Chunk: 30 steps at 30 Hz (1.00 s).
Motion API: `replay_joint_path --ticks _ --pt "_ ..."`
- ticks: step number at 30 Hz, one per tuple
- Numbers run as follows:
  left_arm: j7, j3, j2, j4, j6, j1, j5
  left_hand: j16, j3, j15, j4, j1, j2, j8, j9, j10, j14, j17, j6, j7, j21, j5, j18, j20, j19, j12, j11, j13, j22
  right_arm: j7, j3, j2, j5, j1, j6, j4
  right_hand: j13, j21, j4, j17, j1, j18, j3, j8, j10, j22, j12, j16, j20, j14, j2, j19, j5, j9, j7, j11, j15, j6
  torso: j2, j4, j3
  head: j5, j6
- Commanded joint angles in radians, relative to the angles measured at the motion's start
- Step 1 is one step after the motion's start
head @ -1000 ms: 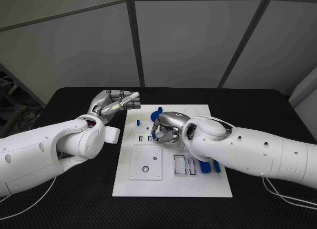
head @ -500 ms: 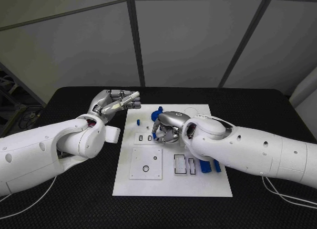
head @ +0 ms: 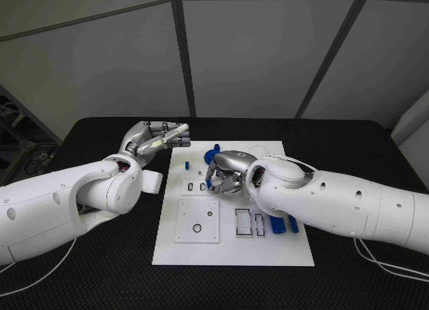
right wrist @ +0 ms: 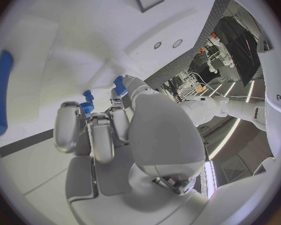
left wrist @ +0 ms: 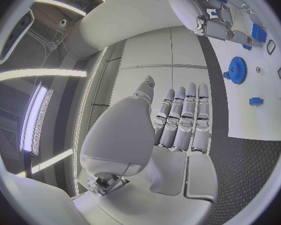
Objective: Assemble the parts on the task board
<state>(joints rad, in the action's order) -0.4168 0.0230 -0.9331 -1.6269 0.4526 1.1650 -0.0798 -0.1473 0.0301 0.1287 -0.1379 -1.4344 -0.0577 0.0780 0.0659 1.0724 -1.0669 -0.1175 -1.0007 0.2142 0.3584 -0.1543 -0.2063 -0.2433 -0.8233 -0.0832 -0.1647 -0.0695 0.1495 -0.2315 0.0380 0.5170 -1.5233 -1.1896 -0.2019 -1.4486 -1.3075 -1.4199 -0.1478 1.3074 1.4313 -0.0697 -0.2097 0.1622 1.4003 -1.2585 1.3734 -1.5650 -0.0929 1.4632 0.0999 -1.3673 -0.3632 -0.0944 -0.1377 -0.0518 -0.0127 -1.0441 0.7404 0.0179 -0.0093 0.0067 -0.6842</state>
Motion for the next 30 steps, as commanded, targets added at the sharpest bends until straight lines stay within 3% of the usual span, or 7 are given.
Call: replay_joint_path --ticks 1,22,30 --pt "0.003 0.001 0.000 -0.002 -0.011 0.001 -0.007 0.006 -0.001 -0.001 0.007 0.000 0.011 -0.007 0.000 0.003 -0.008 -0.001 -0.003 0.001 0.006 0.006 0.023 -0.001 0.007 0.001 0.000 0.001 -0.001 -0.018 0.003 -0.001 -0.008 0.002 0.037 0.003 -0.023 0.002 -0.004 0.263 -0.011 0.003 -0.002 -0.006 -0.007 0.002 -0.007 -0.006 -0.002 0.108 0.001 0.001 0.000 0.001 0.000 -0.002 -0.002 0.011 0.000 0.0012 -0.0001 0.001 -0.001" --pt "0.002 0.001 -0.001 -0.003 -0.011 0.002 -0.007 0.006 -0.001 -0.001 0.007 0.000 0.011 -0.007 0.000 0.003 -0.008 -0.001 -0.003 0.001 0.006 0.006 0.023 -0.001 0.007 0.001 0.000 0.001 -0.001 -0.027 0.003 -0.007 -0.014 0.002 0.041 0.006 0.001 0.010 -0.013 0.263 -0.037 0.001 0.004 -0.025 -0.029 0.013 -0.030 -0.006 -0.011 0.108 0.016 0.009 0.019 0.007 -0.013 -0.014 0.009 0.043 0.000 0.0007 0.0001 0.001 -0.001" --pt "0.003 0.001 -0.002 -0.002 -0.011 0.002 -0.007 0.006 -0.001 -0.001 0.007 0.000 0.011 -0.007 0.000 0.003 -0.008 -0.001 -0.003 0.001 0.006 0.006 0.023 -0.001 0.007 0.001 0.000 0.001 -0.001 -0.031 0.003 -0.008 -0.014 0.002 0.042 0.009 0.008 0.013 -0.023 0.263 -0.059 0.000 0.020 -0.033 -0.036 0.017 -0.036 -0.006 -0.018 0.108 0.024 0.012 0.080 0.008 -0.019 -0.020 0.015 0.061 0.000 0.0002 0.0001 0.001 -0.001"
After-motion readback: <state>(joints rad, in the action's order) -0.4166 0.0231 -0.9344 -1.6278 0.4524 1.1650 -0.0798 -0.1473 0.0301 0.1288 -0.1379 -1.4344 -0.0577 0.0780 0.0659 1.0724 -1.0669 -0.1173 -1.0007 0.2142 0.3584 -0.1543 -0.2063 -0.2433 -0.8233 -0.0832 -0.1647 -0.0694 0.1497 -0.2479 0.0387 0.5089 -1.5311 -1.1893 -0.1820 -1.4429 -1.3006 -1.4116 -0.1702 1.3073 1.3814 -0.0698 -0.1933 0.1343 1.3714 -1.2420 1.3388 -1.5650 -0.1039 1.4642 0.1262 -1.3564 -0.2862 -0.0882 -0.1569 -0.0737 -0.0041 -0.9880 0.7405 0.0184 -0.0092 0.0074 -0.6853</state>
